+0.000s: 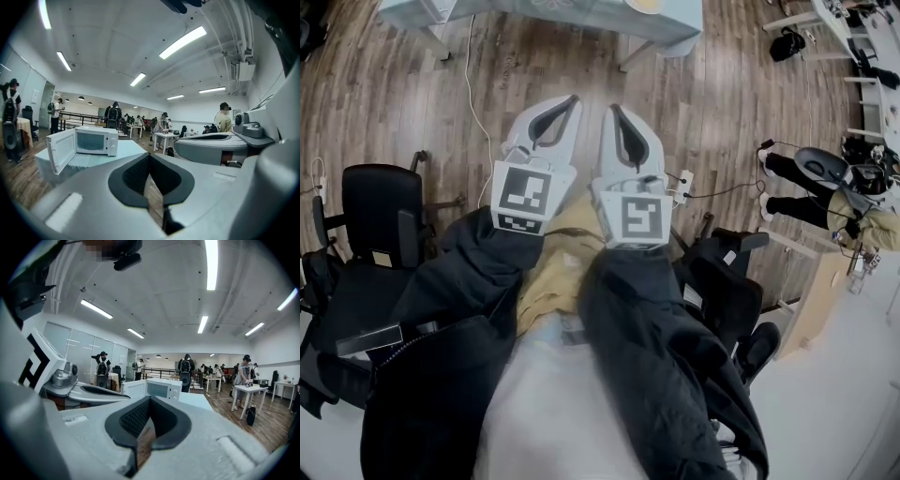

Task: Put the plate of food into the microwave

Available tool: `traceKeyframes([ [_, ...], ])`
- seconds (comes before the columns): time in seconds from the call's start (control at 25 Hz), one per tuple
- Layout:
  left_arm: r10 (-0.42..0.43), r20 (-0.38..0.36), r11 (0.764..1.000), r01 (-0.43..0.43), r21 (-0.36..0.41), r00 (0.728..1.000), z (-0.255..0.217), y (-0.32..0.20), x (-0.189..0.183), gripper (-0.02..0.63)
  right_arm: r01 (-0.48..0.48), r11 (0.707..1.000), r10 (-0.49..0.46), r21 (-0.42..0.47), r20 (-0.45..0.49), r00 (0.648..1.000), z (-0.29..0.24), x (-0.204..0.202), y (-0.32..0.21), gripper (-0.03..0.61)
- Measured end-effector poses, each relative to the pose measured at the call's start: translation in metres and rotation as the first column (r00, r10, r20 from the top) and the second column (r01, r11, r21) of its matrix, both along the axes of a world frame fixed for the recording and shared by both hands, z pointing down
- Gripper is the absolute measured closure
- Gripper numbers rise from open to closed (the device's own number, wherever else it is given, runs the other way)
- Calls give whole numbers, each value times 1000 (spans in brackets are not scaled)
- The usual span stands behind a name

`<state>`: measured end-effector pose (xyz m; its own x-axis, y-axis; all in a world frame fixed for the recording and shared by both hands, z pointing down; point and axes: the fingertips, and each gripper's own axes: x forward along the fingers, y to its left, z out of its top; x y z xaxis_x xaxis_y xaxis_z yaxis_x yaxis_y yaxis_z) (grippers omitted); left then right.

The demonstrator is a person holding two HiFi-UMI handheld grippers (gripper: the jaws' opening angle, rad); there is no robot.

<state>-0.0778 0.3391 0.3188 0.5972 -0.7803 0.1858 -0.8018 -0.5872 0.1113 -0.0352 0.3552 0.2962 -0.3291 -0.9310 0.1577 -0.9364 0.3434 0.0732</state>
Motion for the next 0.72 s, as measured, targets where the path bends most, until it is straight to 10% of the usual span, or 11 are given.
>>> traceKeyframes([
  [0.72,-56,11,998,56,-18,998,7,-17,-7,615,74,997,-74,-10,16,997,2,-12,-18,581],
])
